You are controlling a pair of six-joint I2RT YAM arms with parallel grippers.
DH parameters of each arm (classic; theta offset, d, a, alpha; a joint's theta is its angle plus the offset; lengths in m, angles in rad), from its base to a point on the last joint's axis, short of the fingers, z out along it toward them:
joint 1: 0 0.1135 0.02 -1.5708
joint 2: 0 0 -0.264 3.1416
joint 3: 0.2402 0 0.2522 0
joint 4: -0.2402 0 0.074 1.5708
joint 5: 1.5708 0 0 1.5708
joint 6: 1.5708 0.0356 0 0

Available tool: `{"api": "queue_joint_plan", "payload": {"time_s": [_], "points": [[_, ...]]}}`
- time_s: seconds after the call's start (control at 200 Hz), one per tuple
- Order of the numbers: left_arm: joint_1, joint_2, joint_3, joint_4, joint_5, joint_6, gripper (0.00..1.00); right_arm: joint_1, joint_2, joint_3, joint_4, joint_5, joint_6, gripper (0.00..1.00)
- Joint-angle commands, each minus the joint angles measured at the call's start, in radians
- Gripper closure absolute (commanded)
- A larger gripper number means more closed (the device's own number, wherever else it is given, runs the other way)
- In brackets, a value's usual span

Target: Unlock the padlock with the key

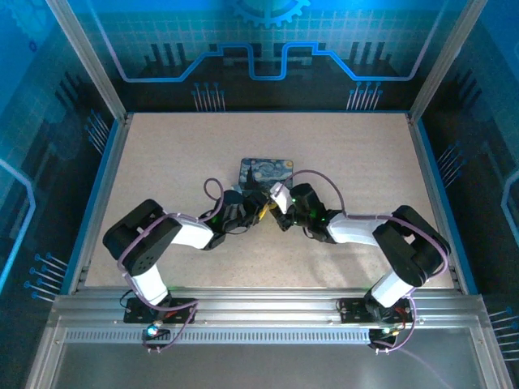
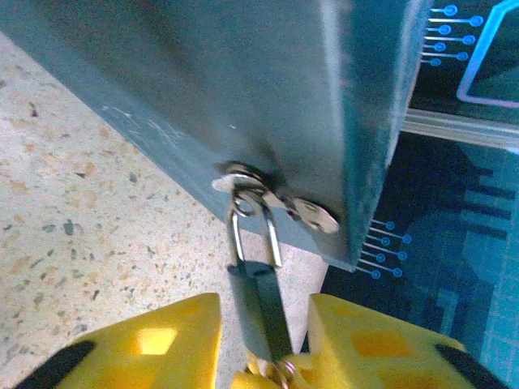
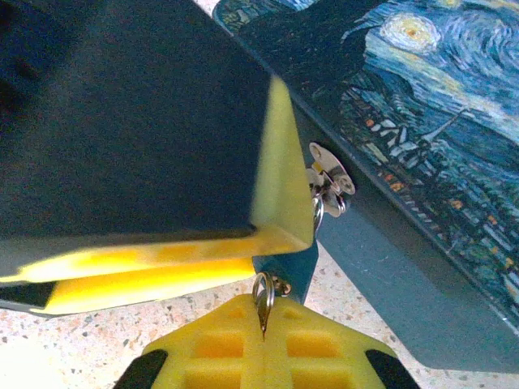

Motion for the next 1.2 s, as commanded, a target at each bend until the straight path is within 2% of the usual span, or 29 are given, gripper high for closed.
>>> {"api": "queue_joint_plan", "payload": {"time_s": [0.0,0.195,0.405,0.515,0.62,0.73,0.835,1.196], "points": [[0.006,-0.065,-0.029,-0.069,-0.012,0.054,0.56,-0.027,0.019,-0.029,0.031,-0.084,0.084,1.0],[0.036,-0.201,-0.059,-0.245,-0.055,0.142,0.48,-0.077,0.021,-0.054,0.057,-0.176,0.184,1.0],[0.081,-0.38,-0.025,-0.542,-0.131,0.3,0.37,-0.133,0.024,-0.067,0.035,-0.27,0.304,1.0],[0.111,-0.447,0.006,-0.683,-0.168,0.376,0.27,-0.157,0.022,-0.078,0.018,-0.302,0.367,1.0],[0.156,-0.478,0.021,-0.751,-0.173,0.431,0.16,-0.176,0.018,-0.08,-0.025,-0.314,0.403,1.0],[0.214,-0.456,0.051,-0.789,-0.14,0.491,0.09,-0.203,0.013,-0.086,-0.052,-0.338,0.441,1.0],[0.261,-0.399,0.095,-0.794,-0.073,0.552,0.07,-0.219,0.017,-0.093,-0.07,-0.347,0.464,1.0],[0.272,-0.165,0.337,-0.836,0.006,0.718,0.07,-0.259,0.044,-0.109,-0.076,-0.384,0.508,0.96]]}}
